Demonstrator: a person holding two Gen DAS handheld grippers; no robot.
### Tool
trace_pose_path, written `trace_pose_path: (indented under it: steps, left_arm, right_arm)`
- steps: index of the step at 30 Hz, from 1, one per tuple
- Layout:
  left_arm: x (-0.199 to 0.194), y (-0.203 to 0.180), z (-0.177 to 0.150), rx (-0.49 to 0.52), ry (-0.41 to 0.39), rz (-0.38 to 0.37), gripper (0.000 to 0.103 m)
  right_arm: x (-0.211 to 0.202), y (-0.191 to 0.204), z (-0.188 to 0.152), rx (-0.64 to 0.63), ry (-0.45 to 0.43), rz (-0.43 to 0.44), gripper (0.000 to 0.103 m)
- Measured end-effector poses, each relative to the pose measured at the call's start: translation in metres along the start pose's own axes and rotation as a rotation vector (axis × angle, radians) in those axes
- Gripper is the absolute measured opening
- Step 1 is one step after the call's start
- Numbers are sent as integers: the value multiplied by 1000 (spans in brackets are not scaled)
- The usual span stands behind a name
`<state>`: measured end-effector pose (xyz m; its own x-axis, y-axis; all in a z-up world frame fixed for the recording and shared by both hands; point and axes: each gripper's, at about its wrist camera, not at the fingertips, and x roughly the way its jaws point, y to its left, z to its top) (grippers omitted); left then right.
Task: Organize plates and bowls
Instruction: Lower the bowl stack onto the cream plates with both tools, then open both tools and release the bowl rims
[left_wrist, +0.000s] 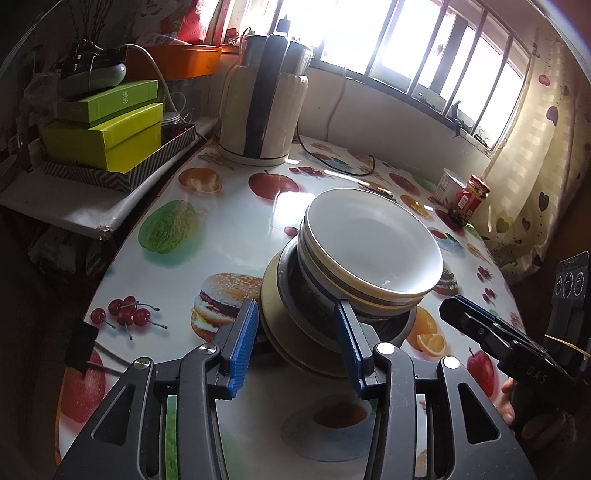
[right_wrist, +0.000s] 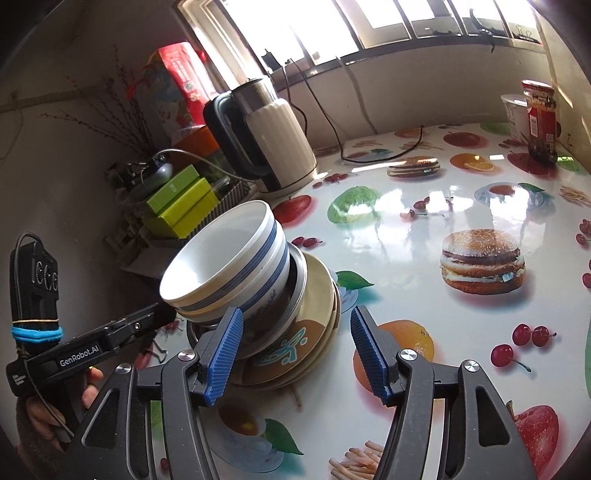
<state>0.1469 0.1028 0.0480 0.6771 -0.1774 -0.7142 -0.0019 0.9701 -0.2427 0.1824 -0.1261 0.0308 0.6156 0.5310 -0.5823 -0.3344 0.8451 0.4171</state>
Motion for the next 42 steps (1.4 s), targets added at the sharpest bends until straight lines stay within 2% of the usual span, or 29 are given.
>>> trace_pose_path:
  steps: [8,11,20,27,34,42]
  left_arm:
    - [-10,-5,-12,18,-8,40,44]
    - [-17,-9,-17,32,-39,75,44]
    - [-25,-18,-34,55,-48,94,44]
    - [-19,-24,-56,73,-13,130,44]
    - [-5,-26,-79,78,51,146,44]
    - [10,-26,-91,77,115,176,44]
  right_arm:
    - [-11,14,-6,-44,-15,-8,63]
    - [-16,18,-9,-54,-23,-14,64]
    - [-30,30,-17,-74,-37,-46,68]
    - [-34,37,-31,-97,-34,-115,75]
    - [-24,37,-49,-110,26,-213,77]
    - [-10,27,-68,-75,95,-267,77]
